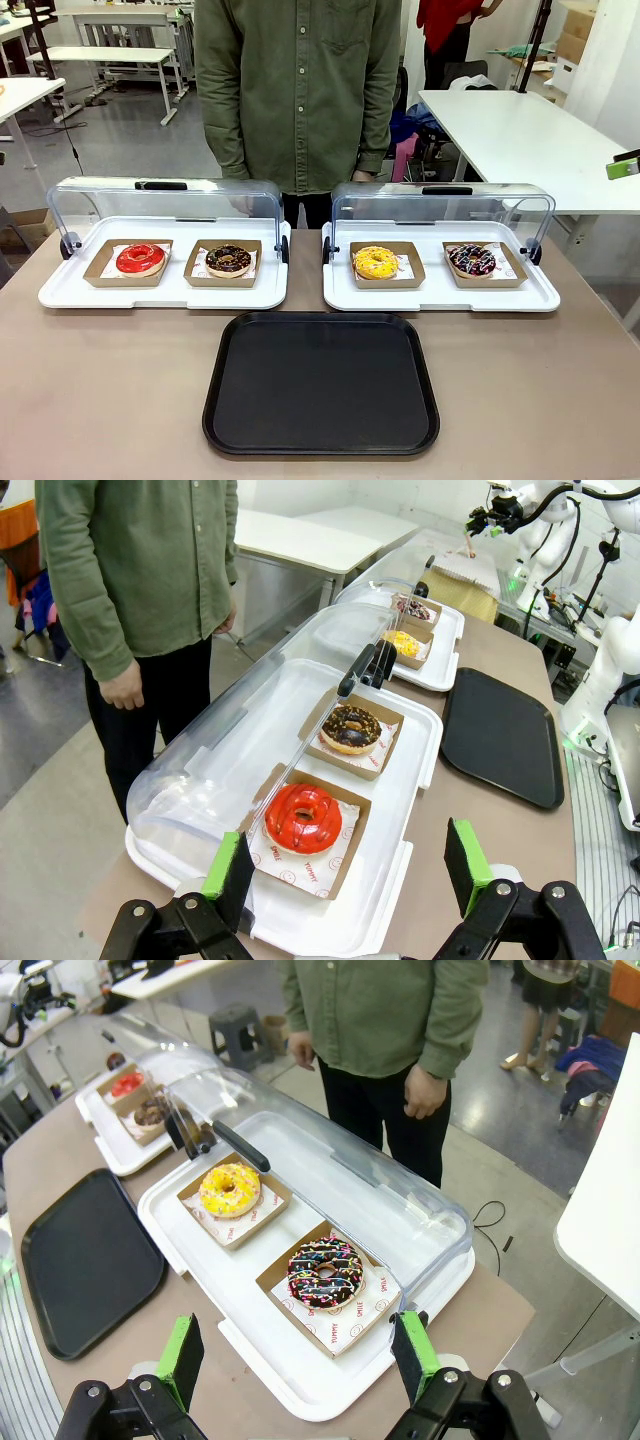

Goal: Move the second donut from the left to the tray.
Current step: Pick up the Paper togo box containing the Donut indicated by the person and place it on the Handle tray.

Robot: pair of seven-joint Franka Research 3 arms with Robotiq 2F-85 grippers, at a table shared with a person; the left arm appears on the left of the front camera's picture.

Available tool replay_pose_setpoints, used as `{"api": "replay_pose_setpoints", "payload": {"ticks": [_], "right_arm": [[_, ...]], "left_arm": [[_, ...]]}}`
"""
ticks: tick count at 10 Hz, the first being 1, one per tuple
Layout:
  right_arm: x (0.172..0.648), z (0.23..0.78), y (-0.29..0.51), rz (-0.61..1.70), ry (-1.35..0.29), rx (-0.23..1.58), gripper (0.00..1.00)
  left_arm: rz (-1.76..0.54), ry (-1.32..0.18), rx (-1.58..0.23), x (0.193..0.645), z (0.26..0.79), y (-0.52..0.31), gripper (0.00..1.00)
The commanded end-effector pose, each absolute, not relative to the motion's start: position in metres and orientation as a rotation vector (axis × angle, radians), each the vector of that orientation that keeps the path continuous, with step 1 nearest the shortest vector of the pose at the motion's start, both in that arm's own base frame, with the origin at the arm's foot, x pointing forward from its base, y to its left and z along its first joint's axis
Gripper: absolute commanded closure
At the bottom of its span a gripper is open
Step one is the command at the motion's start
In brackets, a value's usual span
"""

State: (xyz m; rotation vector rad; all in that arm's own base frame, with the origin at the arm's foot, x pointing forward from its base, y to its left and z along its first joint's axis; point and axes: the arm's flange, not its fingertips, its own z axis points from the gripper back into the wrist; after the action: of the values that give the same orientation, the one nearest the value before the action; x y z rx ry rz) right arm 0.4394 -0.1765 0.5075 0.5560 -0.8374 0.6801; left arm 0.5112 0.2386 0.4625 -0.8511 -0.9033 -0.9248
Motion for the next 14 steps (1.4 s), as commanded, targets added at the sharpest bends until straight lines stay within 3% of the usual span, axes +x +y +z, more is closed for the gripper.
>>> {"api": "replay_pose_setpoints", "payload": {"ticks": [1,14], "right_arm": [[0.4370,0.5094,-0.1718,0.671,-0.845,0.562,0.00],[0.4370,0.5094,-0.1718,0.671,-0.845,0.562,0.00]], "left_arm": [[-0.930,-0.904,-0.857,0.5103,0.4642,0.2376,0.00],[-0.930,-0.904,-0.857,0.5103,0.4642,0.2376,0.00]]}}
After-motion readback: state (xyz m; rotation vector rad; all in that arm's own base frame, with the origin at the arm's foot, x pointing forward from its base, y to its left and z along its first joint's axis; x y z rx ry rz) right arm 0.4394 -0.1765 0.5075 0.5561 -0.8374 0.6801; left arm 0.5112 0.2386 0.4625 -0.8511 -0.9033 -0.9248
